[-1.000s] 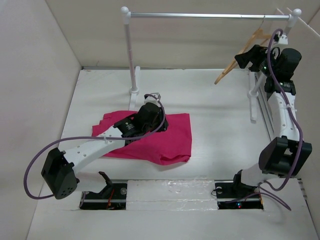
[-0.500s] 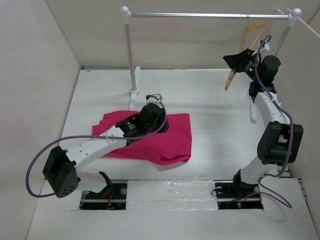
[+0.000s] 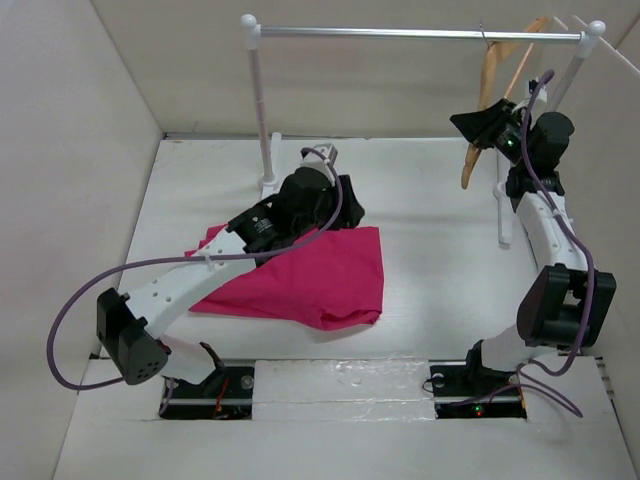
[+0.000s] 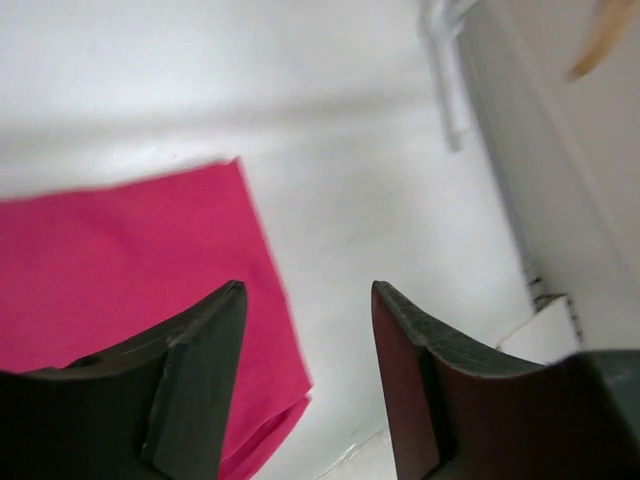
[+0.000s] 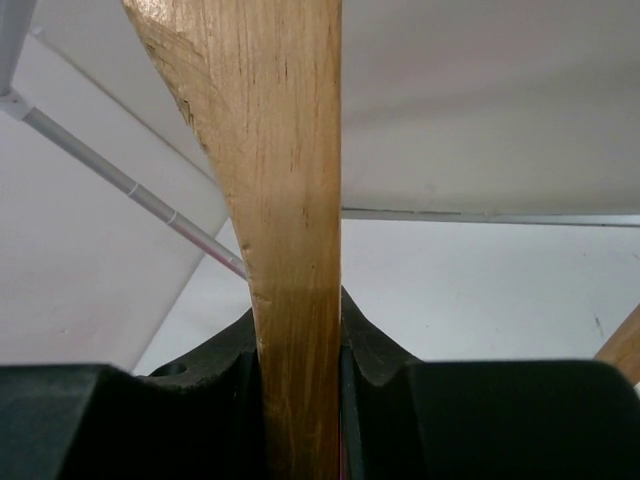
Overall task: Place the trousers on the hanger
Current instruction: Grab a hanger with the right arm, then place trousers on hanger
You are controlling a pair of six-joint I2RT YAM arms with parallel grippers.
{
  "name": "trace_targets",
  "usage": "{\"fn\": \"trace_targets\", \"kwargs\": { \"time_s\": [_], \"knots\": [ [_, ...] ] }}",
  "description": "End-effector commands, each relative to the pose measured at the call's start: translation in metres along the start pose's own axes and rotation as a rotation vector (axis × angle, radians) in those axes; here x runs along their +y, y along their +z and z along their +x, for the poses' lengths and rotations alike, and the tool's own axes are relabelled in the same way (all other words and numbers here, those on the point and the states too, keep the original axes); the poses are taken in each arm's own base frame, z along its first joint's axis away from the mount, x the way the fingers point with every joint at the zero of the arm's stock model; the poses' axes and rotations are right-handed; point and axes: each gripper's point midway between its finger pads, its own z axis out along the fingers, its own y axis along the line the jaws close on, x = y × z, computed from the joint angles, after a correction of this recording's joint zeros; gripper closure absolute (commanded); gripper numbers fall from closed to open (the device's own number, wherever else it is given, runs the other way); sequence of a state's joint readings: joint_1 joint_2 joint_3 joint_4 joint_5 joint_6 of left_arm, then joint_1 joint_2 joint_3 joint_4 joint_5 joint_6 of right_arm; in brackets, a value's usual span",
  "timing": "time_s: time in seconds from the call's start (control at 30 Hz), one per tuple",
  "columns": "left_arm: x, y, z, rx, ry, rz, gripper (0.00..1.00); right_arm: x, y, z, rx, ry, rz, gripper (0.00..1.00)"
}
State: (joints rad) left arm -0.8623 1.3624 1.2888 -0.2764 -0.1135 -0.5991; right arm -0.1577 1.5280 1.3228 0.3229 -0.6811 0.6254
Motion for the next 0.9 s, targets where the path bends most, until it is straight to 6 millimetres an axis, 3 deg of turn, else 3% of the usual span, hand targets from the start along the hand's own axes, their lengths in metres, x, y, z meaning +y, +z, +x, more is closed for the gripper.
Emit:
{"fn": "trace_targets", "kwargs": {
  "time_s": [0.0,0.03,0.07,0.17,0.33,0.5,0.57,0.6,0.67,0.7,0.87],
  "knots": [
    [-0.055,-0.027,-0.063,-0.132,0.004,0.161,0.50,0.067,-0.022,-0.052,-0.161,-0.187,-0.182,0.91],
    [-0.063,-0.027,-0.068,-0.136,0.005,0.184,0.49,0.067,-0.024,-0.047,-0.155,-0.175,-0.185,0.97],
    [-0.075,-0.034,-0.083,-0.165,0.004,0.219,0.47,0.072,-0.025,-0.048,-0.165,-0.191,-0.215,0.98],
    [-0.092,-0.034,-0.098,-0.188,0.006,0.261,0.46,0.067,-0.028,-0.033,-0.133,-0.137,-0.244,1.00],
    [-0.110,-0.022,-0.097,-0.160,-0.020,0.333,0.46,0.040,-0.033,0.003,-0.079,-0.075,-0.201,1.00],
    [-0.137,-0.022,-0.101,-0.208,-0.052,0.427,0.46,0.040,-0.046,0.032,-0.019,-0.118,-0.193,1.00],
    [-0.152,-0.021,-0.105,-0.231,-0.046,0.453,0.43,0.034,-0.053,0.061,0.061,-0.084,-0.145,1.00],
    [-0.158,-0.013,-0.097,-0.220,-0.041,0.446,0.43,0.040,-0.059,0.065,0.067,-0.130,-0.143,1.00],
    [-0.169,-0.008,-0.103,-0.266,-0.022,0.441,0.42,0.042,-0.067,0.091,0.130,-0.103,-0.120,1.00],
    [-0.172,0.005,-0.094,-0.259,-0.012,0.419,0.42,0.044,-0.076,0.104,0.146,-0.103,-0.119,1.00],
    [-0.176,0.034,-0.089,-0.269,0.002,0.387,0.38,0.056,-0.097,0.146,0.223,-0.065,-0.125,1.00]
  ]
}}
